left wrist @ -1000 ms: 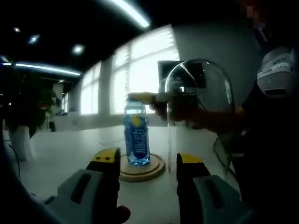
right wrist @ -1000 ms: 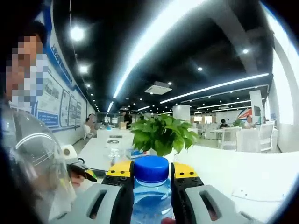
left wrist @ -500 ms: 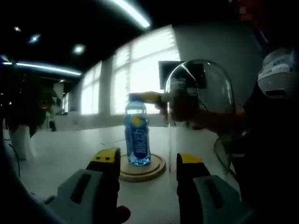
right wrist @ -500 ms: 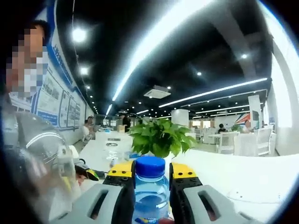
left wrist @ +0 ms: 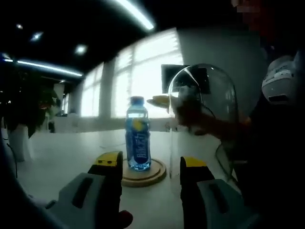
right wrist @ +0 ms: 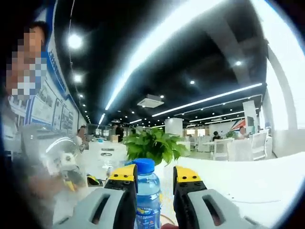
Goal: Open the cover put in the Mizone put the cover back on
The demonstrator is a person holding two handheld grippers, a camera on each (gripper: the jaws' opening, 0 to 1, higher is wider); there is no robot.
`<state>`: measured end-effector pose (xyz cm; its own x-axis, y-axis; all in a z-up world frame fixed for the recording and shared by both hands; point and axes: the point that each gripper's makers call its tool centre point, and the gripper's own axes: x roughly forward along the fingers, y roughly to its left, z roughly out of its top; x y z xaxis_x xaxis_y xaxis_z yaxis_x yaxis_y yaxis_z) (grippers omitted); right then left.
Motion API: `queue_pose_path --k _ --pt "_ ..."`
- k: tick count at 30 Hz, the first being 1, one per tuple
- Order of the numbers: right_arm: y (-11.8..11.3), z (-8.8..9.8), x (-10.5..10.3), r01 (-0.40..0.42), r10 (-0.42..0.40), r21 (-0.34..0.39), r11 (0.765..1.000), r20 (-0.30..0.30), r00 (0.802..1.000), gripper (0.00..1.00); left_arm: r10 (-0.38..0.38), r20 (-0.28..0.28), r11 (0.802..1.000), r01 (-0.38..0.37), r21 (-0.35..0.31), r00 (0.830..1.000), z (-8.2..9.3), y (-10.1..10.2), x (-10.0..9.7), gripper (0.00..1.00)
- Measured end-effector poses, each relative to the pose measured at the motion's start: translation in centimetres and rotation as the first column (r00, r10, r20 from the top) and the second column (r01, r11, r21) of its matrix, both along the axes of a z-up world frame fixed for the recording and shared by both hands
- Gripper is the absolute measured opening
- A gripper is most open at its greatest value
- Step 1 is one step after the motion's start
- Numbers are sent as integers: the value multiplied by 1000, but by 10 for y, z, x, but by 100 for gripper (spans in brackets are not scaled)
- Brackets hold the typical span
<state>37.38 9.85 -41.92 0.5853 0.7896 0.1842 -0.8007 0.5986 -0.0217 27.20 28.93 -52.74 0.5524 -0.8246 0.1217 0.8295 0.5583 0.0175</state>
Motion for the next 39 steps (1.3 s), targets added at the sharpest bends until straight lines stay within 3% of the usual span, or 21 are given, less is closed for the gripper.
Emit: queue_pose_path --k 3,10,17,23,27,39 --pt "-11 1 -9 24 -24 -8 1000 28 999 22 0 -8 1000 0 -10 1000 0 0 1 40" --pt "-29 -18 -23 111 -101 -136 984 76 992 22 -7 -22 998 6 -59 1000 4 2 1 40" --pt "-48 -22 -31 141 -133 -106 984 80 988 22 12 -22 999 -13 -48 1000 2 2 4 40" --pt "-72 -27 -40 179 -175 -63 982 65 982 22 -11 -30 995 8 -96 999 8 3 1 39" --pt "-84 -39 -54 188 -187 -24 982 43 981 22 9 -39 996 -12 -94 999 6 6 4 39" --pt "-102 -80 -77 225 -225 -32 974 -2 974 22 36 -6 997 -36 -69 999 8 11 4 38"
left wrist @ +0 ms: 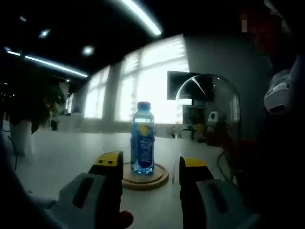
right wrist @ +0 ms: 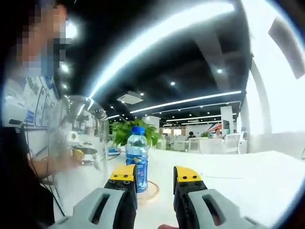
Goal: Open the cover put in the Mizone put the cover back on
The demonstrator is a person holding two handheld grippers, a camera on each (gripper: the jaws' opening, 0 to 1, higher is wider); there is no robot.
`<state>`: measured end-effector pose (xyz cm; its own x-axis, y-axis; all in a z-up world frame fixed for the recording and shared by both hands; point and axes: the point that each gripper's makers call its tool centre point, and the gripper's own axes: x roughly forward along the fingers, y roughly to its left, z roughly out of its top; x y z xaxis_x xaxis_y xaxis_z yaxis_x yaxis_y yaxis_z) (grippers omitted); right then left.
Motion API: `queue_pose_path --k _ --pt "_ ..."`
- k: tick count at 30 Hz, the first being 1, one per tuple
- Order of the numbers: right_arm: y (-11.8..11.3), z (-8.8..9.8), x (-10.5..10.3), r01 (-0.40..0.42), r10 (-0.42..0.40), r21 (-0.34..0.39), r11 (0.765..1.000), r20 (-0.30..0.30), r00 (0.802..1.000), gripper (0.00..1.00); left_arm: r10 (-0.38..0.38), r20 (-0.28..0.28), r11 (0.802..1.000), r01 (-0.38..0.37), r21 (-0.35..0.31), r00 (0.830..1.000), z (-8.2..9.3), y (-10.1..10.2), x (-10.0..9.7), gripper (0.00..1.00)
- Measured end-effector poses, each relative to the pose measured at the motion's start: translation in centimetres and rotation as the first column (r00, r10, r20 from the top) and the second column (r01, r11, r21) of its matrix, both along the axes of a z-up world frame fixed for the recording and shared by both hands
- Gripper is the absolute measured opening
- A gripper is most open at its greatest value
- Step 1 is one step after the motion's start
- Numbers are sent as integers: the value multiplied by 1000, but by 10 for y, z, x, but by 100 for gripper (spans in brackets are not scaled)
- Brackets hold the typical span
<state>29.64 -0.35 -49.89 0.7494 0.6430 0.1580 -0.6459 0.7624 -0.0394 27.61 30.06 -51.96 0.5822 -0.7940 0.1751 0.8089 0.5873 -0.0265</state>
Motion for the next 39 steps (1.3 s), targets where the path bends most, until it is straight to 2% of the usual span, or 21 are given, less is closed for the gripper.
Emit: queue_pose_path --k 3,6,12,17,23,32,39 --pt "1 -7 -4 -12 12 -13 1000 2 1000 23 4 -1 1000 -4 -17 1000 2 5 0 37" --pt "1 -11 -7 -20 20 -19 1000 9 1000 24 5 -10 1000 -5 -6 1000 -2 7 0 38" --pt "3 -40 -1 -24 24 -21 999 -36 999 24 2 -3 997 -2 75 1000 -13 1 -2 39" --pt "5 -54 0 -20 21 13 1000 -57 998 24 -2 -6 997 3 71 1000 -12 2 -2 39" --pt "5 -60 0 -4 3 -13 1000 -75 997 24 9 -4 999 -8 37 1000 -7 6 0 39" --pt "9 -68 -6 -20 15 -49 999 -86 996 24 -8 11 997 7 79 1000 -10 -1 -4 39" --pt "9 -68 -6 -28 25 -40 999 -92 995 24 -22 9 999 22 47 1000 -5 -1 -6 39"
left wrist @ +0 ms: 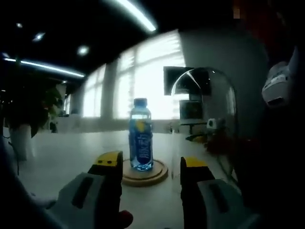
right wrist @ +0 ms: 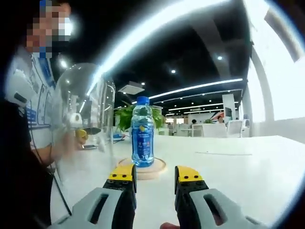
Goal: Open the cover put in the Mizone put the cover back on
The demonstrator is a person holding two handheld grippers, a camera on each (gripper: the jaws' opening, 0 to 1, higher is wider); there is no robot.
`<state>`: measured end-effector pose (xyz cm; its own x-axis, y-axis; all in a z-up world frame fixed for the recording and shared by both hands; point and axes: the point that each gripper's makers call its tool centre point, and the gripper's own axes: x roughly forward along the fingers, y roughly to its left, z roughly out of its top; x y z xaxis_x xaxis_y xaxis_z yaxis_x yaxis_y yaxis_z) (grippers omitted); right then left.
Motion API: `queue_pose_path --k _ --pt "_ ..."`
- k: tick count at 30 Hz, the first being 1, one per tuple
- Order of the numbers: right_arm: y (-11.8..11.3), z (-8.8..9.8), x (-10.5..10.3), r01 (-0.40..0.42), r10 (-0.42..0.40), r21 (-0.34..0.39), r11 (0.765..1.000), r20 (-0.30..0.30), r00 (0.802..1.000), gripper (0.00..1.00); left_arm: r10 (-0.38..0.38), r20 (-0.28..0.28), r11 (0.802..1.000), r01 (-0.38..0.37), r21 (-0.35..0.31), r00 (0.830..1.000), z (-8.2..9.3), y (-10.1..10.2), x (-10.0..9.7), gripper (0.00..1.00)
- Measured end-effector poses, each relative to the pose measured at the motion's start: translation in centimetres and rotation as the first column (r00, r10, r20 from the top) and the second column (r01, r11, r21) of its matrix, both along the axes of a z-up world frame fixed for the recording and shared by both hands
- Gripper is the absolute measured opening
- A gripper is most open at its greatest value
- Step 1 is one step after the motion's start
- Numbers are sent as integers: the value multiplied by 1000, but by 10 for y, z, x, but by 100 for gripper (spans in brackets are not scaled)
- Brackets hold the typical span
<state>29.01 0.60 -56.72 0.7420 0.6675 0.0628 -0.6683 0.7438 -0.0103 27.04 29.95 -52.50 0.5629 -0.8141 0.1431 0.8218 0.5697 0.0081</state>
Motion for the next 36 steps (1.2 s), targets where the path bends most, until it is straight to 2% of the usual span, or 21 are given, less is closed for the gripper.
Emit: queue_pose_path --k 3,7,10,13,18,21,24,27,29,32,36 --pt "1 -1 0 -3 3 -2 1000 -3 1000 24 -14 -5 1000 14 4 1000 -2 -3 -1 40" --pt "3 0 -2 -24 24 13 1000 -12 1000 25 -80 -31 997 80 -7 996 -4 -15 -9 42" --pt "4 3 -5 -36 37 27 999 -4 999 27 -102 -30 995 103 11 994 -6 -22 -13 43" --pt "9 10 -11 -88 88 58 994 15 996 29 -125 -23 992 125 15 992 -6 -26 -17 44" --pt "30 22 -33 -244 240 98 965 51 969 34 -202 -11 978 201 -46 979 5 -32 -31 49" --pt "44 22 -49 -347 345 112 931 34 938 39 -210 -14 975 208 -79 978 10 -33 -32 51" --pt "58 21 -64 -421 421 101 901 22 907 43 -201 -18 976 199 -84 979 12 -34 -31 52" --pt "71 21 -72 -452 454 87 888 4 891 50 -198 -16 977 196 -80 980 16 -36 -33 54" --pt "76 22 -74 -457 458 79 886 7 889 51 -204 -22 976 202 -85 979 19 -38 -35 57" --pt "80 28 -78 -478 479 106 872 20 878 52 -224 -8 971 223 -92 974 25 -39 -43 59" --pt "85 36 -81 -488 488 122 864 31 872 53 -243 -9 966 241 -95 970 29 -42 -49 61"
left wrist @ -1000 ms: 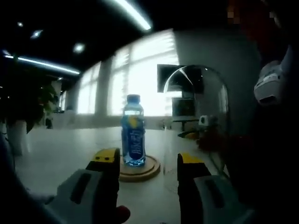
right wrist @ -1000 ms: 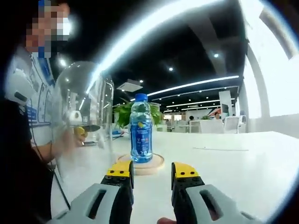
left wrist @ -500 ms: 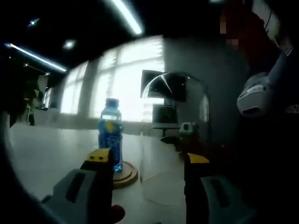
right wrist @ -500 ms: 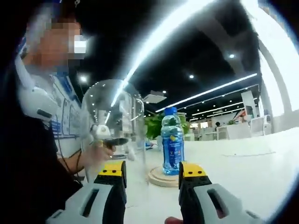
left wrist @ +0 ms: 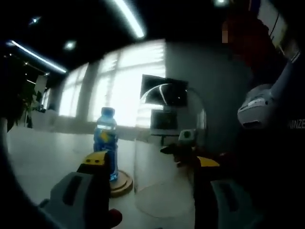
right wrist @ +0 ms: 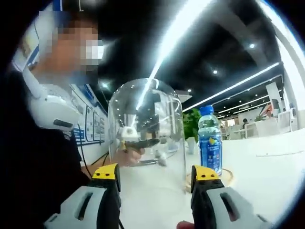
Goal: Open the cover put in the Mizone put the cover back on
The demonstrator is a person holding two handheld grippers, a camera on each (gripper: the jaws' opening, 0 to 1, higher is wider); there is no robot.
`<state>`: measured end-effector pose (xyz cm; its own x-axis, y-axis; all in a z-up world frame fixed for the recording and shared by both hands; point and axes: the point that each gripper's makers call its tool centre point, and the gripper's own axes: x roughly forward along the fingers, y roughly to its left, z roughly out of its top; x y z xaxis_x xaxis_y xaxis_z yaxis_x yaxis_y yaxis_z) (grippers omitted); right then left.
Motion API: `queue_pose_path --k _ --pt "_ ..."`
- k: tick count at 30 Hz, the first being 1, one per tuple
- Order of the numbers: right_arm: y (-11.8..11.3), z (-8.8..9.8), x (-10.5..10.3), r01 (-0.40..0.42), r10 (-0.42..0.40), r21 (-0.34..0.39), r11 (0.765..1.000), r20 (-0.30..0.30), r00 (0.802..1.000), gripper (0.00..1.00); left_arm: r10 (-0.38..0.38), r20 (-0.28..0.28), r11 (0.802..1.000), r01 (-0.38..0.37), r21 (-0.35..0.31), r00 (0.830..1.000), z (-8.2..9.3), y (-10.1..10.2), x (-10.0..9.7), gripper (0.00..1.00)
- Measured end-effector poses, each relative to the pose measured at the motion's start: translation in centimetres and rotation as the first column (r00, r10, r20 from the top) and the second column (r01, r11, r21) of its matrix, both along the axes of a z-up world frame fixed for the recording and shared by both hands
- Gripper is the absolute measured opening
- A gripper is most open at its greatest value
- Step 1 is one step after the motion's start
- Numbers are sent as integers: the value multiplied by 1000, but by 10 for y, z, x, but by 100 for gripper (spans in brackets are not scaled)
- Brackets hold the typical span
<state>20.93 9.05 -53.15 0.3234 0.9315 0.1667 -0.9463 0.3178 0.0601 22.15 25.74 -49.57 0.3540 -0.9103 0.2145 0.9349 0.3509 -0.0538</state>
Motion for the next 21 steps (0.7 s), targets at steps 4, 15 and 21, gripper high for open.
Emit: queue_pose_path --k 4,15,21 --pt "13 3 -10 -41 41 -13 999 1 999 55 9 -6 1000 -9 29 1000 -2 -8 1 61" --pt "31 15 -6 -29 30 -7 1000 11 1000 62 -34 -26 997 35 64 999 -7 -22 -7 59" --pt "32 15 -5 -47 48 -57 997 16 999 63 -82 -47 985 88 146 996 -21 -40 -15 59"
